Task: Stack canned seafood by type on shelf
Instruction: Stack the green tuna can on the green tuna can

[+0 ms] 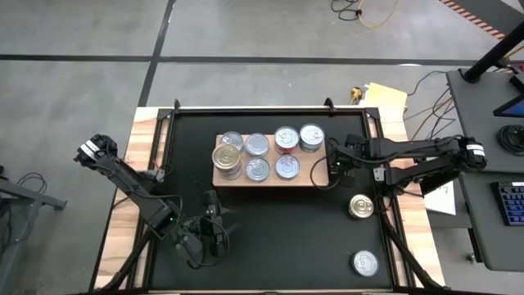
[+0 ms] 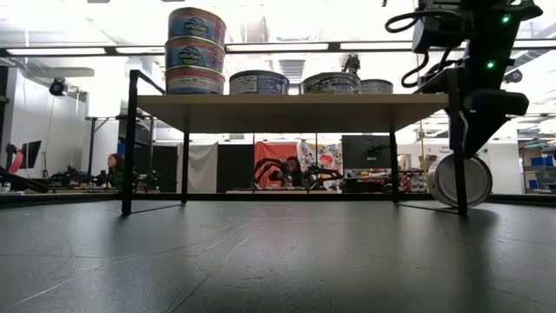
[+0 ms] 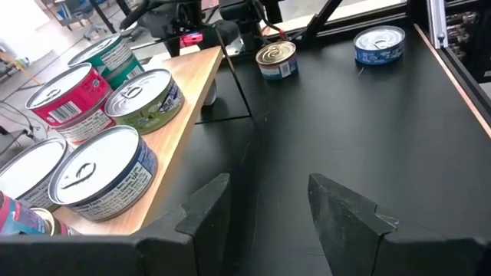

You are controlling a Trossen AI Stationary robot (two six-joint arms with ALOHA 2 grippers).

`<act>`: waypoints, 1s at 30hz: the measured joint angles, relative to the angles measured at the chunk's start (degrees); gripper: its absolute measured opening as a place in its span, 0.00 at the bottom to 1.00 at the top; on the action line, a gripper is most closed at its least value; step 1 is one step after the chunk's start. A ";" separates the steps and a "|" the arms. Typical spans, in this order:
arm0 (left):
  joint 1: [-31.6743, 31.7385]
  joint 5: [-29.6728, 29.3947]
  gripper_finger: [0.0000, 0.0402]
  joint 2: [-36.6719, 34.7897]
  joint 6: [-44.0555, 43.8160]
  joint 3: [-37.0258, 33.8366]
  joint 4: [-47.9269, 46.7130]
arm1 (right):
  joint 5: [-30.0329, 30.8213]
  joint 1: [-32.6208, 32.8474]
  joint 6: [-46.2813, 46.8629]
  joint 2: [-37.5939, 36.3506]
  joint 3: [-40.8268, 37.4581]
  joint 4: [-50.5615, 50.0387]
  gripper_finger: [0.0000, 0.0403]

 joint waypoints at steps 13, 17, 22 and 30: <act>-0.01 0.00 0.40 0.00 0.48 0.00 -1.63 | -4.44 -2.00 0.65 0.14 -0.02 0.46 0.73; -0.02 0.00 0.40 0.00 0.48 0.00 -1.60 | -4.73 -2.00 0.65 1.30 0.00 0.68 0.73; -0.02 0.00 0.40 0.00 0.48 0.00 -1.60 | -5.60 -2.00 0.37 4.50 0.00 1.21 0.70; -0.02 0.00 0.40 0.00 0.48 0.00 -1.60 | -5.51 -2.00 0.33 4.28 -0.02 1.03 0.64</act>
